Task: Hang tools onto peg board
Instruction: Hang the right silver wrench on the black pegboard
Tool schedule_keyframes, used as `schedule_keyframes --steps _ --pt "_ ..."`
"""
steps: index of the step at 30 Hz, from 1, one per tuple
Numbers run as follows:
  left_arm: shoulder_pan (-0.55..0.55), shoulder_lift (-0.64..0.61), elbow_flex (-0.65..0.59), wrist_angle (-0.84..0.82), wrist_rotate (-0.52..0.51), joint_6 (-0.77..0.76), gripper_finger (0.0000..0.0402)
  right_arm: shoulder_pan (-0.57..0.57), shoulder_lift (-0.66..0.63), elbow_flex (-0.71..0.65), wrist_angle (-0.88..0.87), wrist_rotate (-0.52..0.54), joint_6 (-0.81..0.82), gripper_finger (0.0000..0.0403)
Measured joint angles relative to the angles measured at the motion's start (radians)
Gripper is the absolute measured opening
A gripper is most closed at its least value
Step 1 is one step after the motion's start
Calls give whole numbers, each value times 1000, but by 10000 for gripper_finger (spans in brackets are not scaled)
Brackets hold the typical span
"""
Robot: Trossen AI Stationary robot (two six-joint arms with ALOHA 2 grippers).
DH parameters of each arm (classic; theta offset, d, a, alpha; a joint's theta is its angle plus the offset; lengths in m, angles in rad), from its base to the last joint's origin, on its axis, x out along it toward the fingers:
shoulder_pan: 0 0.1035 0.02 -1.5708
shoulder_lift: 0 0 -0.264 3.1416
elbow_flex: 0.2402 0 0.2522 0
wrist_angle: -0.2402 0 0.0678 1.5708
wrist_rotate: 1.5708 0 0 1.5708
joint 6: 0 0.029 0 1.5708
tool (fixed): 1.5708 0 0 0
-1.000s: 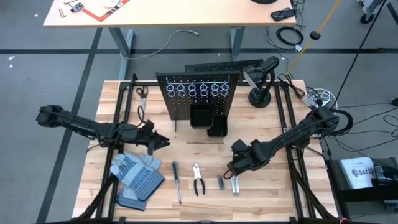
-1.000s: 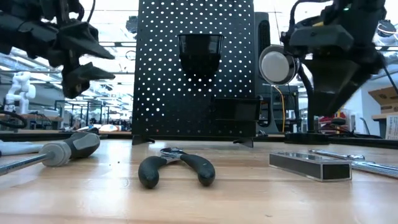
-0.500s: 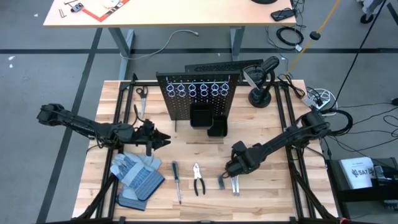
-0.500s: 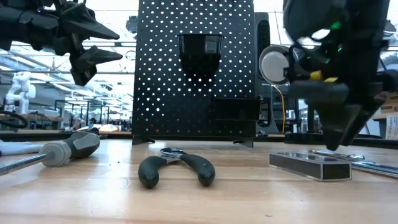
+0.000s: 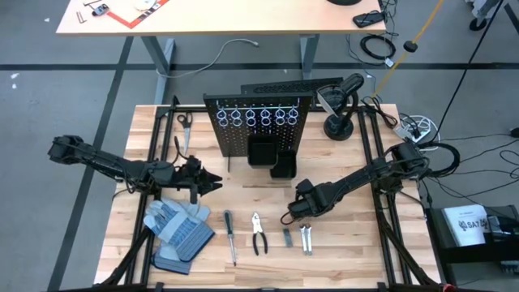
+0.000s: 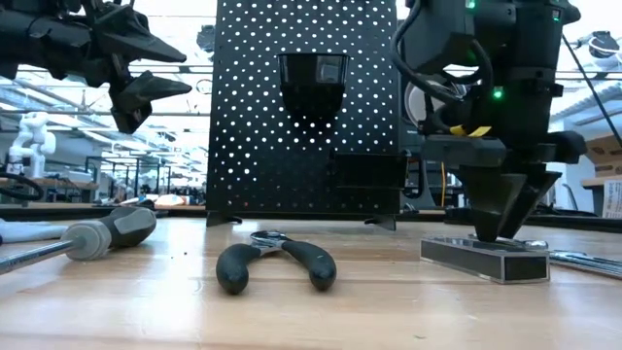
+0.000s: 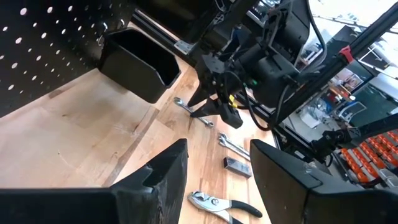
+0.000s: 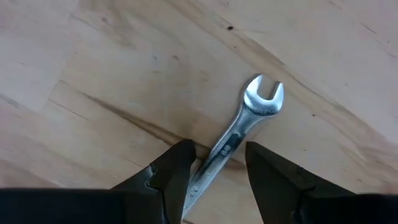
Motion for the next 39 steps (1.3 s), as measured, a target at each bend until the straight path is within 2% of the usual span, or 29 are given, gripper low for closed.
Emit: schedule_keyframes --steps 6,14,18,29,39 --pt "0 0 0 -6 -4 1 182 -1 0 -20 21 -14 19 136" --pt "0 0 0 -7 -16 1 182 -1 2 -20 53 -29 20 40" --pt "0 0 0 -7 -16 1 182 -1 3 -20 59 -33 11 6" --pt "0 0 0 -7 -22 0 182 3 3 -18 59 -17 -35 1" --pt "0 0 0 -7 -31 -1 182 10 12 76 -15 5 -92 1"
